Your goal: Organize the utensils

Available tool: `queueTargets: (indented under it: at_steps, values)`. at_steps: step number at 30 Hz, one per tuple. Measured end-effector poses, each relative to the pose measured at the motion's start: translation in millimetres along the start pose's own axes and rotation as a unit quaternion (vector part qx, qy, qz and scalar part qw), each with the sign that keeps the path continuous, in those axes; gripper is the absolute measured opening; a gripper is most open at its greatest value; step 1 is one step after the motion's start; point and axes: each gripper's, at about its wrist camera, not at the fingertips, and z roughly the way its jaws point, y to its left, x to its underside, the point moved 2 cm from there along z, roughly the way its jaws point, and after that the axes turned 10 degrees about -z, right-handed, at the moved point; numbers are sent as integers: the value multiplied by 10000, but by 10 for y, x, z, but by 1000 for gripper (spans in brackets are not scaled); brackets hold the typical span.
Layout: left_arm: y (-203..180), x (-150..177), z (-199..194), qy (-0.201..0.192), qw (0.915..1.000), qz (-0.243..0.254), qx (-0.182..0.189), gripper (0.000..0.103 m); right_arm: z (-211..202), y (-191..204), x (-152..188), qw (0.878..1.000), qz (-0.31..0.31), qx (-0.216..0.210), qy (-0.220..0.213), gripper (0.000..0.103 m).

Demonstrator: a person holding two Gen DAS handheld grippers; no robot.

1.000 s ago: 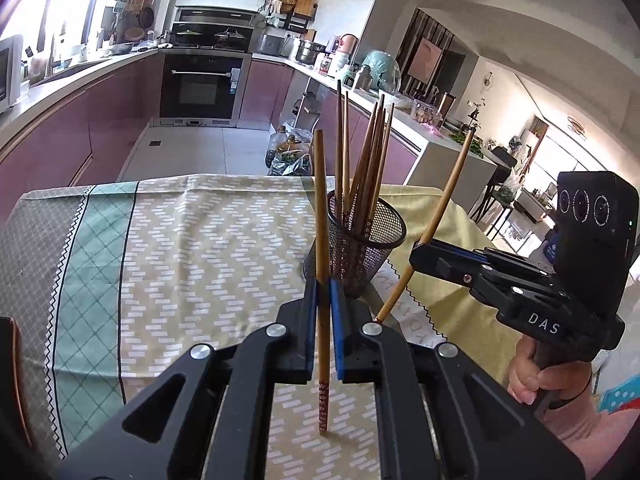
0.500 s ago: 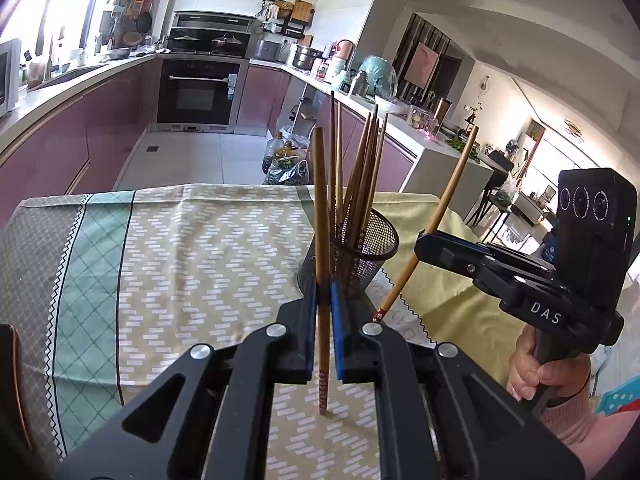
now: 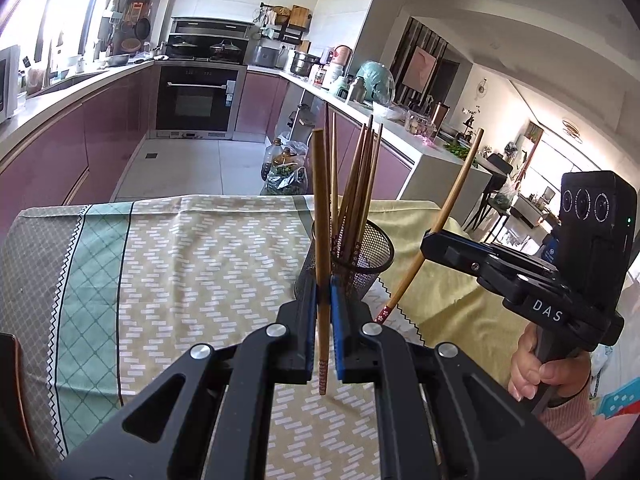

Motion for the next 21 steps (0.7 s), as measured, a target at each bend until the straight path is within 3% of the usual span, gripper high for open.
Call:
queueTargets:
  at_steps: [21]
  values:
    - [-96, -133, -35, -150, 9998, 135, 77, 7, -104, -77, -137, 9997, -79, 160, -182, 6]
